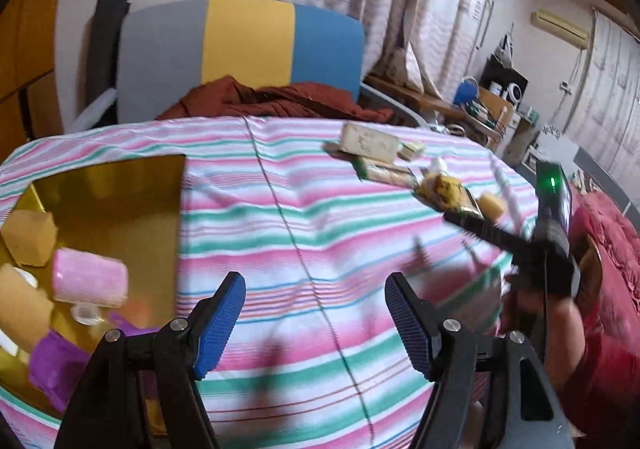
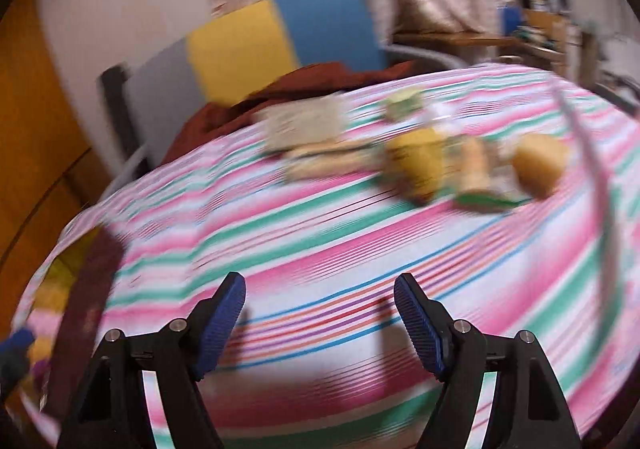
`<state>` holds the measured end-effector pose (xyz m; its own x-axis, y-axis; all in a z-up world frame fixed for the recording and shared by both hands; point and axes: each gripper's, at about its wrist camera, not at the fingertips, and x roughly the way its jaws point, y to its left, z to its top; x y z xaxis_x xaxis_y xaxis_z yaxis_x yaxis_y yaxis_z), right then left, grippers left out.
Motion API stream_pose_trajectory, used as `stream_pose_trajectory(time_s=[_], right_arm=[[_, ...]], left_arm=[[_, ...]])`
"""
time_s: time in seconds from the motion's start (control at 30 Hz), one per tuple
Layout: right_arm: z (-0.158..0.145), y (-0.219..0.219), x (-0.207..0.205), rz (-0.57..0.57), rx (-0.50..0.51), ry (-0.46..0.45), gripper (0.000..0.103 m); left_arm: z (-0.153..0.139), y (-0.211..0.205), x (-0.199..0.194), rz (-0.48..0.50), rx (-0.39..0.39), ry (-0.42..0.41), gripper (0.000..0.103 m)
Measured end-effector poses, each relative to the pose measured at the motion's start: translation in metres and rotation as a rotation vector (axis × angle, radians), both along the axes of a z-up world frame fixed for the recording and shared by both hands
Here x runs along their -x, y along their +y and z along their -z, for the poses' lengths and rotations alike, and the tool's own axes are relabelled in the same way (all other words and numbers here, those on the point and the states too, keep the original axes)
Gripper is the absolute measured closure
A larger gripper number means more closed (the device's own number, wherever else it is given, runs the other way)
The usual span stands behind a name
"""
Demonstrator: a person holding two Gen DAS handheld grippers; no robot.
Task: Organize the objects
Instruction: 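Move both open tools from the tray back over the table items, then grasp the green-edged cracker packet with right tool while left tool approaches knitted doll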
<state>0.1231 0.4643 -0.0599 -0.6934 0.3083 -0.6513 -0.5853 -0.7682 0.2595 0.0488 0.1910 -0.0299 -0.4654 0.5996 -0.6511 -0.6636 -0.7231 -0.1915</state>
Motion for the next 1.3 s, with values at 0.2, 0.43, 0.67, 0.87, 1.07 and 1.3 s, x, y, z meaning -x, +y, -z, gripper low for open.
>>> stream_pose_trajectory(time_s=[0.2,0.43,0.67,0.87,1.07,1.3], right_arm=[[0.003,0.074,0.000,0.129,0.027,-0.047,0.034],[0.008,0.116,0.020,0.150,0.015,-0.104,0.034],[0.006,0.138,0.037,0.124,-0.003,-0.137,0.035],[0.006,0.152,0.052,0.048,-0.053,-0.163,0.025],[0.011,0.155,0.072,-0.043,-0.053,-0.184,0.025],[0.015,0.114,0.067,-0.208,-0.030,-0.153,0.045]], left_arm=[[0.011,0.018,-0.008,0.023,0.025,-0.029,0.029],[0.020,0.031,-0.013,0.051,0.067,-0.037,0.029],[0.023,0.039,-0.015,0.065,0.084,-0.042,0.029],[0.026,0.049,-0.014,0.080,0.092,-0.058,0.029],[0.028,0.058,-0.014,0.089,0.102,-0.075,0.029],[0.032,0.061,-0.009,0.075,0.097,-0.112,0.029]])
